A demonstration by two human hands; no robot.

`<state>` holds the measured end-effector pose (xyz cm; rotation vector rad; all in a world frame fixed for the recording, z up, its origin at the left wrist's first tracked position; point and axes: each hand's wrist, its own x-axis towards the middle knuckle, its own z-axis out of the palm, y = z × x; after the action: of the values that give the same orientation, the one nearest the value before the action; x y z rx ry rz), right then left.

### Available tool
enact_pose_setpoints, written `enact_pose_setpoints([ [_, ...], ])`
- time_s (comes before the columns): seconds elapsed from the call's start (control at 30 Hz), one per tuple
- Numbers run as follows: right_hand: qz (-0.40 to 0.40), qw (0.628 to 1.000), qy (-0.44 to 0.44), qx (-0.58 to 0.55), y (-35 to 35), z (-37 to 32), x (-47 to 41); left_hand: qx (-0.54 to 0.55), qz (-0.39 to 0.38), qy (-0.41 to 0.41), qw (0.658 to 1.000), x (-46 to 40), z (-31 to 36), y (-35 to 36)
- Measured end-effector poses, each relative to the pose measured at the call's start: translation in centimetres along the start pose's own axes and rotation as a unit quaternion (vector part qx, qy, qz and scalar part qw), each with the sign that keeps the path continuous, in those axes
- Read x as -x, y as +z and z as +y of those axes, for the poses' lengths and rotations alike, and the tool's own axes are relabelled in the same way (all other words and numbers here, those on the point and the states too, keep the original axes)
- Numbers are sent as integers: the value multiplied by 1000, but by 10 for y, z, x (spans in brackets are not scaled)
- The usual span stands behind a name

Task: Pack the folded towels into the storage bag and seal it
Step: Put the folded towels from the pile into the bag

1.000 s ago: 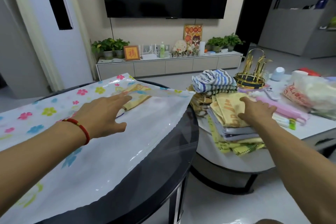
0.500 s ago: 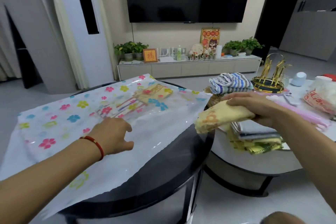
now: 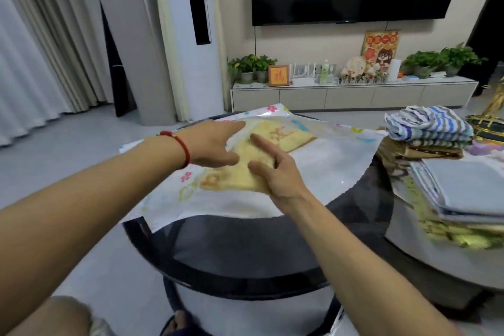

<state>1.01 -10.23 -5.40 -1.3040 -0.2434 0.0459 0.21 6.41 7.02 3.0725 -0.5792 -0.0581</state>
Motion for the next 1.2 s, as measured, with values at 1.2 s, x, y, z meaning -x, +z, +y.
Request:
enact_pose_setpoints([
  [1.2, -252, 757, -68, 599, 47, 94, -53, 47, 15, 31, 998, 12, -44, 28],
])
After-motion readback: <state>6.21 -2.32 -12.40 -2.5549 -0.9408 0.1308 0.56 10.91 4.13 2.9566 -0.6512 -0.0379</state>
